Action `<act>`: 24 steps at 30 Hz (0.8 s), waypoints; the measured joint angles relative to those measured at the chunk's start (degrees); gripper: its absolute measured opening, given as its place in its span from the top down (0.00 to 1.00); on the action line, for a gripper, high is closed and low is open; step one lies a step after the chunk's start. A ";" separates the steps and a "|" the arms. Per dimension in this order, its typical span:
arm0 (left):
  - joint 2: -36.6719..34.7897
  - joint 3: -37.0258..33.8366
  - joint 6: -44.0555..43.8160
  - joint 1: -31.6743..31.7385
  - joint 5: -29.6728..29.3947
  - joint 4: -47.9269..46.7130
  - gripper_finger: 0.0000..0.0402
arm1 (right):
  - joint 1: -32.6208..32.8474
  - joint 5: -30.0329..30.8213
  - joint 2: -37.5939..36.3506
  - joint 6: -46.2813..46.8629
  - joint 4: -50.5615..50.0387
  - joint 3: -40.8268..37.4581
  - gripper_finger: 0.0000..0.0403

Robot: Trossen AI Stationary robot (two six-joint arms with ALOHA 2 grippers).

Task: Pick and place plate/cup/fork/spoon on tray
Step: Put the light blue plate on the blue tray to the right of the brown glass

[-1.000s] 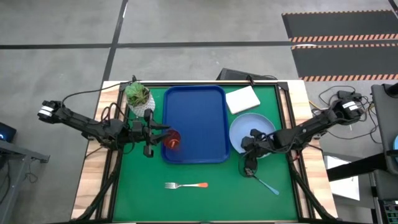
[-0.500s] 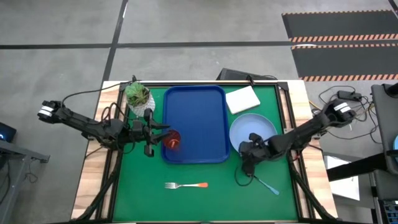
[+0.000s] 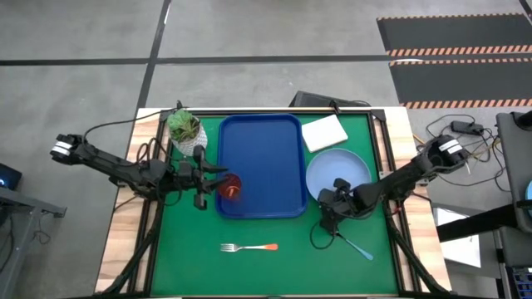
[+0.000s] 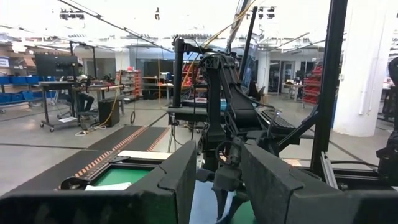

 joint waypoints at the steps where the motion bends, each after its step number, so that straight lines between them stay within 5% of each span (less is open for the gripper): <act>1: 0.14 0.00 -0.02 0.00 0.00 0.00 0.73 | 0.02 0.14 -0.61 -0.54 -0.22 -0.03 0.90; 12: -0.19 0.00 2.57 0.00 -0.10 0.34 0.73 | 0.12 5.27 -5.41 -5.06 -18.51 9.85 0.97; 24: -2.99 0.00 6.13 0.00 -0.87 0.16 0.73 | -8.19 7.26 1.65 -26.87 -18.67 24.68 0.98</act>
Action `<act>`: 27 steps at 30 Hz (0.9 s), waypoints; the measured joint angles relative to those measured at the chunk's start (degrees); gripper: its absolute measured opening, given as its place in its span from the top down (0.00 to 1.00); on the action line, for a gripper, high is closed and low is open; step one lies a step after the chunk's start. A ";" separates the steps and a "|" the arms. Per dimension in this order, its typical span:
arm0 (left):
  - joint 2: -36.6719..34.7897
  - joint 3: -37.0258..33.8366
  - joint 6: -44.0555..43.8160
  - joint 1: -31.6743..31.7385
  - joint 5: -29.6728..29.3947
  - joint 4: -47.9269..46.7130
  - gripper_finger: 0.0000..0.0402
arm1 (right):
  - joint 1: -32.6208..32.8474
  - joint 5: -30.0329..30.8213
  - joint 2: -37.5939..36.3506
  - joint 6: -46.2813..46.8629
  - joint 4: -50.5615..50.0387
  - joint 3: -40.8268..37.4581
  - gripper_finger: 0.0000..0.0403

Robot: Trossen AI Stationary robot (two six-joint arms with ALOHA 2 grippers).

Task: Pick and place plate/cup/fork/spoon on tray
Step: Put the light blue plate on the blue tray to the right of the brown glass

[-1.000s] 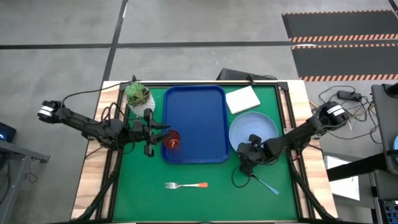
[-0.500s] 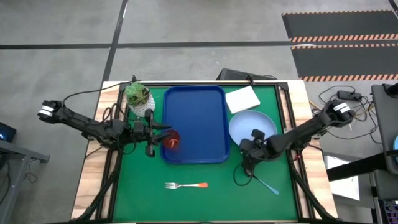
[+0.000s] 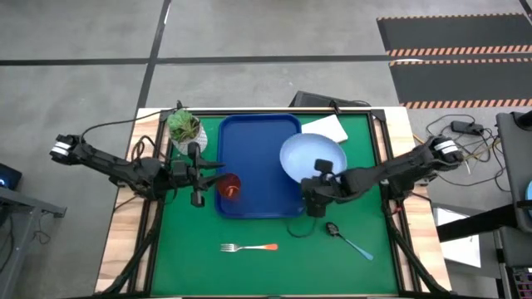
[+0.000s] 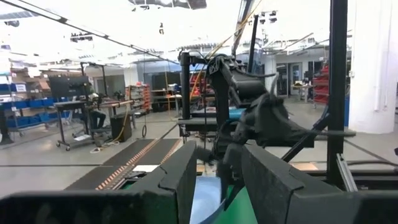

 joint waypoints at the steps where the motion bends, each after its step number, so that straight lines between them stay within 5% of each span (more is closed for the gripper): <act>1: -0.28 0.00 0.11 0.00 0.00 0.00 0.73 | -1.05 0.09 1.24 -2.31 0.02 1.04 0.98; 7: -1.89 0.00 3.01 0.00 0.00 -0.05 0.73 | -8.19 -0.89 9.88 -18.11 6.44 6.94 0.98; 11: -3.08 0.00 4.31 0.00 -0.14 -0.01 0.73 | -13.88 -9.01 14.72 -26.04 13.49 9.33 0.98; 19: -3.88 0.00 4.55 0.00 -0.24 -0.19 0.73 | -22.42 -16.45 20.45 -35.17 27.72 9.92 0.98; 27: -3.53 0.00 4.58 0.02 -0.28 -0.29 0.73 | -23.35 -17.86 25.01 -40.18 35.97 10.41 0.98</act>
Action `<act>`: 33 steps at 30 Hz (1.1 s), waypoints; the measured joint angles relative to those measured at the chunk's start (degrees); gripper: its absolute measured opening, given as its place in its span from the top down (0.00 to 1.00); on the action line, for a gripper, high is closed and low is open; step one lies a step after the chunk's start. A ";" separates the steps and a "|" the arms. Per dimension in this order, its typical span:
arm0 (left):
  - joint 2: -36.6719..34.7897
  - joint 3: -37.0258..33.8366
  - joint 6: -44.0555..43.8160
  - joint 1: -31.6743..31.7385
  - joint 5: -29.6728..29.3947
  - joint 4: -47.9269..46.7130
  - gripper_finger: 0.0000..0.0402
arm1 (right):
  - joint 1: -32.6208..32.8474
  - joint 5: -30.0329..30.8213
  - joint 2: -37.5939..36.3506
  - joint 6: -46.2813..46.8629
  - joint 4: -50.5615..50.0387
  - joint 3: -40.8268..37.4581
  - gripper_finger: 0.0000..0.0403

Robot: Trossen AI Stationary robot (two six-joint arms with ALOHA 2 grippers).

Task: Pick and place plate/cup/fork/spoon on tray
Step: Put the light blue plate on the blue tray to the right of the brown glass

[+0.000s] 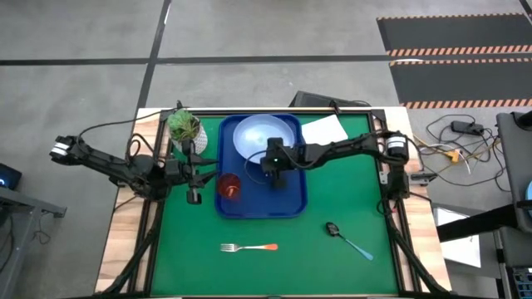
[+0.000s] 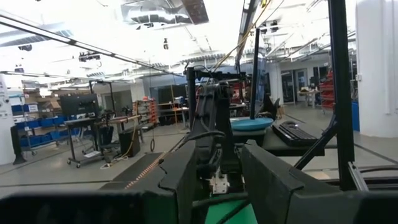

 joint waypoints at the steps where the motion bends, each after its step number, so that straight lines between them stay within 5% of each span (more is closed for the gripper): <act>1: 0.01 0.00 0.00 0.00 -0.05 0.00 0.73 | 0.00 -0.50 0.79 0.03 0.01 0.44 0.98; 17: 0.13 0.00 -0.02 0.00 -0.39 0.00 0.73 | -0.28 -1.58 9.85 -0.28 0.00 8.73 0.96; 27: 0.20 0.00 -0.07 0.00 -0.42 -0.13 0.73 | -0.74 -2.47 8.89 2.89 -1.36 8.88 0.73; 33: 0.75 0.00 -0.11 0.00 -0.61 -0.51 0.73 | 0.57 -4.32 1.48 7.22 -13.50 8.88 0.65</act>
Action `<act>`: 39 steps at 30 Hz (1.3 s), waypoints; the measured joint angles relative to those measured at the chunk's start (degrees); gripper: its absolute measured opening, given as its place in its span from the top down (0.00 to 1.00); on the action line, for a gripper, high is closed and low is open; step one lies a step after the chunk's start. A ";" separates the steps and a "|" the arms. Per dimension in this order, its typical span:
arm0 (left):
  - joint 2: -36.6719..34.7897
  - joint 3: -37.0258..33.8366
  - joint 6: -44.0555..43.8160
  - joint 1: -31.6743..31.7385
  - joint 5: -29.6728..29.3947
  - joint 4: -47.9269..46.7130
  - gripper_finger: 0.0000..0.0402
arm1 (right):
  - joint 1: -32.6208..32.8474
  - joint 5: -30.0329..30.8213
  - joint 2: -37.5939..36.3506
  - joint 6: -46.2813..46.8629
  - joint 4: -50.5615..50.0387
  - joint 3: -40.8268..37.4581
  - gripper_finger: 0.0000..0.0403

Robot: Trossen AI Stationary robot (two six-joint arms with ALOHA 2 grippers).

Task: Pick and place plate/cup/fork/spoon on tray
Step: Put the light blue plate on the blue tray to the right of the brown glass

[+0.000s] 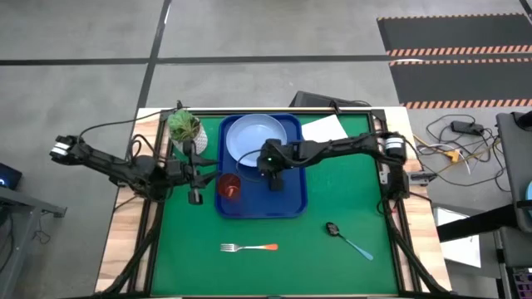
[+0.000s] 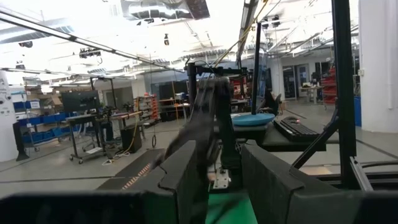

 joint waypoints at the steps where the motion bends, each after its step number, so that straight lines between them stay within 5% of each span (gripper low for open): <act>1: 0.18 0.00 0.00 0.00 -0.02 0.00 0.73 | 0.07 -1.00 -1.47 0.85 -2.64 0.00 0.64; 7: 1.63 -0.04 -0.11 0.00 -0.96 0.08 0.73 | -1.33 -2.19 -8.96 1.78 -11.98 -2.91 0.70; 17: 2.96 -0.07 -0.44 0.00 -0.94 0.64 0.73 | -9.91 -2.11 -8.53 -0.42 -7.00 -11.60 0.97; 27: 2.88 -0.07 -0.44 0.00 -1.21 0.67 0.73 | -11.20 -0.88 -3.25 -2.65 2.39 -11.02 0.98; 39: 3.10 -0.17 -4.21 0.00 -1.48 0.32 0.73 | -10.74 1.35 -6.70 -0.57 -2.68 -10.56 0.98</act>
